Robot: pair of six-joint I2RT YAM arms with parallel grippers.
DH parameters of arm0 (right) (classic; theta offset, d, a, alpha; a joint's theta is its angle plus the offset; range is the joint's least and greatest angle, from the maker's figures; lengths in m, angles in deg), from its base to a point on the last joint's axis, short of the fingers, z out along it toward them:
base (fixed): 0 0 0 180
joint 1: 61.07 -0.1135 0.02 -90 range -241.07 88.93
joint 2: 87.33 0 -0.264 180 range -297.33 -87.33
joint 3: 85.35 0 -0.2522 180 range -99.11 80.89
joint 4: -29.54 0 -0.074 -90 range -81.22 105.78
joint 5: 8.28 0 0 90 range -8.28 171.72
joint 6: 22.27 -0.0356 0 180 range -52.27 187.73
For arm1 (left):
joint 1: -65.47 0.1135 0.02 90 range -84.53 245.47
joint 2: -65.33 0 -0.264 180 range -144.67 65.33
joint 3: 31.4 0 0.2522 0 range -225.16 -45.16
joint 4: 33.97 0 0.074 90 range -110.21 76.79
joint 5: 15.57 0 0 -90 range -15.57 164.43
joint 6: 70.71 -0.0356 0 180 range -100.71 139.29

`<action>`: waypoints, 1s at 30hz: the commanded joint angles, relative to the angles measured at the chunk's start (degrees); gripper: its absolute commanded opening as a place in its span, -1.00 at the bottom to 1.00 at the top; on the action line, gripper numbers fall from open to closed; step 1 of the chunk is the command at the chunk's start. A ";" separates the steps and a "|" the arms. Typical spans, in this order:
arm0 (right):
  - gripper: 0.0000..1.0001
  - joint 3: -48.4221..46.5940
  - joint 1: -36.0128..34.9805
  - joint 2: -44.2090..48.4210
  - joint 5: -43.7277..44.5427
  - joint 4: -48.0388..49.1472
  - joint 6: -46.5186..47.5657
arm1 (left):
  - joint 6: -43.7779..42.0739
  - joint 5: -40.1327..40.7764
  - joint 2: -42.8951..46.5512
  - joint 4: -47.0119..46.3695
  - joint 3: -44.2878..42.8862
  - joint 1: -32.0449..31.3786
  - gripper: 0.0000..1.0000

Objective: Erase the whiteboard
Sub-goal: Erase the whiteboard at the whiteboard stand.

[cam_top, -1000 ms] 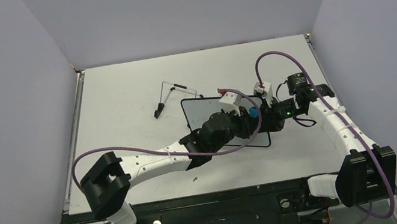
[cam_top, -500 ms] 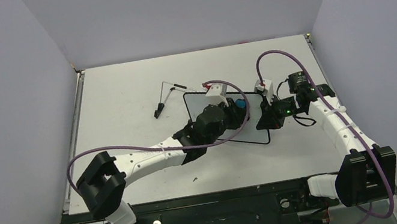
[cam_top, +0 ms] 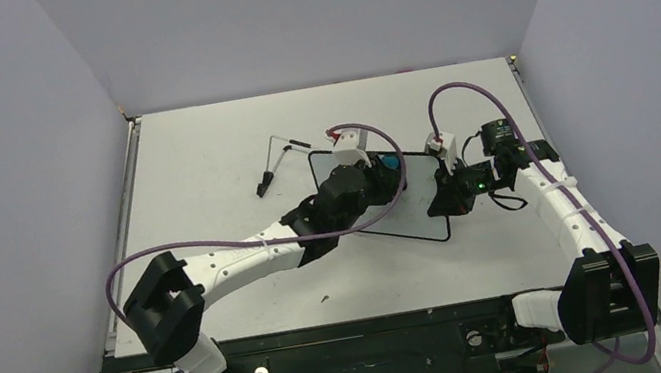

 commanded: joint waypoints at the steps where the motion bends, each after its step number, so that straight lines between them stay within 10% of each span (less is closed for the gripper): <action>1: -1.00 -0.98 -0.96 0.78 -5.38 -1.89 3.93 | -2.29 -4.59 -2.46 -3.56 -5.62 -1.85 -1.00; 14: -1.00 -0.94 -0.97 0.99 -5.36 -1.97 3.95 | 0.73 4.86 0.82 -3.32 4.01 3.73 -1.00; 30: -1.00 -0.85 -0.96 1.07 -5.41 -1.97 4.05 | -1.70 -2.13 2.54 -7.27 12.40 18.62 -1.00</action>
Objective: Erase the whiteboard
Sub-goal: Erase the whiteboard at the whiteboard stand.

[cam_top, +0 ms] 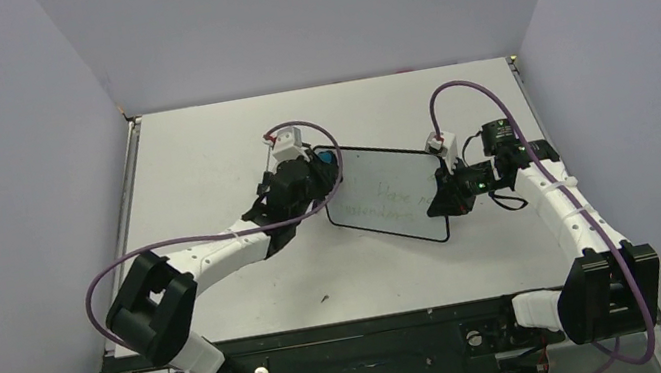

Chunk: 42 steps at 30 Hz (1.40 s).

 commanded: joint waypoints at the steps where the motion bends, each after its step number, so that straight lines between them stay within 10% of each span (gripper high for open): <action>1: -1.00 -0.84 -1.47 1.03 -5.20 -1.72 5.15 | -1.86 -1.45 0.07 -2.24 0.16 3.09 -1.00; 21: -1.00 -0.90 -1.47 0.71 -5.03 -1.71 5.17 | -2.07 -12.04 -0.71 0.23 -8.22 -11.14 -1.00; 42: -1.00 0.72 -3.23 0.12 -0.39 3.70 0.08 | -8.10 -9.62 27.88 14.48 9.76 -3.39 -1.00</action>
